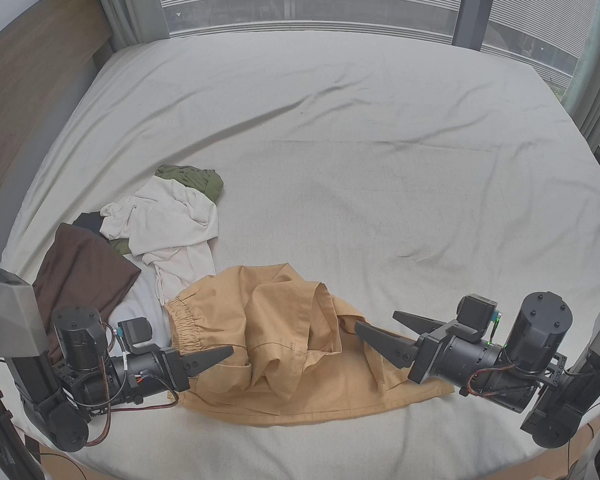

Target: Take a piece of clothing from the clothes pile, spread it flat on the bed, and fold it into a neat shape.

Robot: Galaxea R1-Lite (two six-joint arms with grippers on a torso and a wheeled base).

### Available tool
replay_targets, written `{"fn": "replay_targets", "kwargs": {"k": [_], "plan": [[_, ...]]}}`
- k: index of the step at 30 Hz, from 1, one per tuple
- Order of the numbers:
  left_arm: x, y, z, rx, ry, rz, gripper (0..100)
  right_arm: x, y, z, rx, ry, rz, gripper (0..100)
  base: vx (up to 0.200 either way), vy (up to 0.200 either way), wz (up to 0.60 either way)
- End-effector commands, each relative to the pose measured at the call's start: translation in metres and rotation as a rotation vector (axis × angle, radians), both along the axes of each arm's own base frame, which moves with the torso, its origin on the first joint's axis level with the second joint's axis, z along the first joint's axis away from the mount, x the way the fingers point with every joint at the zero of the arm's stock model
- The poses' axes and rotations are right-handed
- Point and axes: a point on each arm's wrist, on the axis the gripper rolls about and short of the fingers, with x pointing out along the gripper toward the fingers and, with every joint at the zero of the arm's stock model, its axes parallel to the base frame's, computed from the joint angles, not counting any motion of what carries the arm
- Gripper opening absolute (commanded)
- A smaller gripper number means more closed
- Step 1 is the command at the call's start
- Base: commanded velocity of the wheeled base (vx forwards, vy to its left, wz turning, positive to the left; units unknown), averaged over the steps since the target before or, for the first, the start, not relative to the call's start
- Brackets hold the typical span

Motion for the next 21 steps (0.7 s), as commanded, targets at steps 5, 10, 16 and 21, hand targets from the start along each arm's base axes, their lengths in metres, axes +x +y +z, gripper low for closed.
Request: {"fn": "replay_targets", "kwargs": {"k": [5, 10, 16, 21], "plan": [[0.001, 0.000, 0.013, -0.020, -0.058, 0.001, 0, 0.000, 0.000, -0.001, -0.001, 0.001, 0.001, 100, 0.000, 0.000, 0.00], [0.002, 0.001, 0.017, -0.027, -0.076, 0.009, 0, 0.001, 0.002, -0.004, -0.008, 0.009, 0.002, 100, 0.000, 0.000, 0.00], [0.008, 0.007, 0.024, -0.036, -0.115, 0.039, 0, 0.003, 0.010, -0.007, -0.005, 0.017, 0.023, 100, 0.000, 0.000, 0.00], [0.014, 0.013, 0.027, -0.040, -0.133, 0.070, 0, 0.014, 0.023, 0.007, 0.076, -0.010, 0.069, 100, 0.000, 0.000, 0.00]]}}
